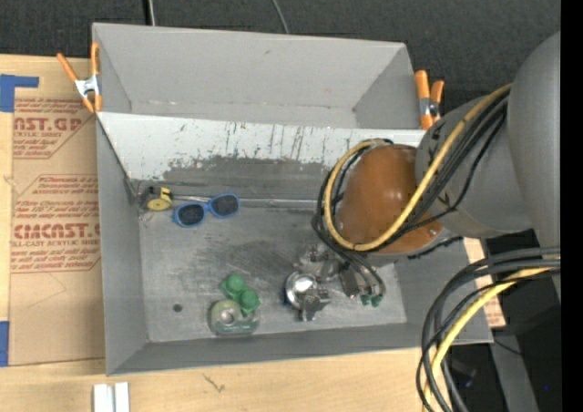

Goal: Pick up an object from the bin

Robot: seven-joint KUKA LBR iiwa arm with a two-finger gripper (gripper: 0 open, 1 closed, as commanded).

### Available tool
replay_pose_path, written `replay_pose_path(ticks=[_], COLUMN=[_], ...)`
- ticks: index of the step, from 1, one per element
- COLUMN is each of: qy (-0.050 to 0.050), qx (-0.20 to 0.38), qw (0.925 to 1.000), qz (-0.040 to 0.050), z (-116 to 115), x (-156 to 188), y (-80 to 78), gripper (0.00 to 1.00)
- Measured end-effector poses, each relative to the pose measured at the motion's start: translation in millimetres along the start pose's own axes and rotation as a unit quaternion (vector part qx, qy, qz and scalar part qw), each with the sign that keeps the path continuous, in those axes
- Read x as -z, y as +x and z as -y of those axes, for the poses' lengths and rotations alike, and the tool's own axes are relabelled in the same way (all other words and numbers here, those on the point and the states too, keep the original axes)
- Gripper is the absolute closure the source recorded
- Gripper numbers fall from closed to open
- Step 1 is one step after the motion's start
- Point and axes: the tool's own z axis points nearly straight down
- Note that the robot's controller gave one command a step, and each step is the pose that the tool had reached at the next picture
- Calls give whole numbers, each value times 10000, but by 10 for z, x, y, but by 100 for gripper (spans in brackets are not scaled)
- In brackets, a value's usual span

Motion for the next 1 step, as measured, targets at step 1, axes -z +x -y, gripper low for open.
replay_pose_path(ticks=[1], qy=[3], qx=[2], qw=[10000], qz=[-57], z=[-9], x=[38], y=[-2], gripper=[100])
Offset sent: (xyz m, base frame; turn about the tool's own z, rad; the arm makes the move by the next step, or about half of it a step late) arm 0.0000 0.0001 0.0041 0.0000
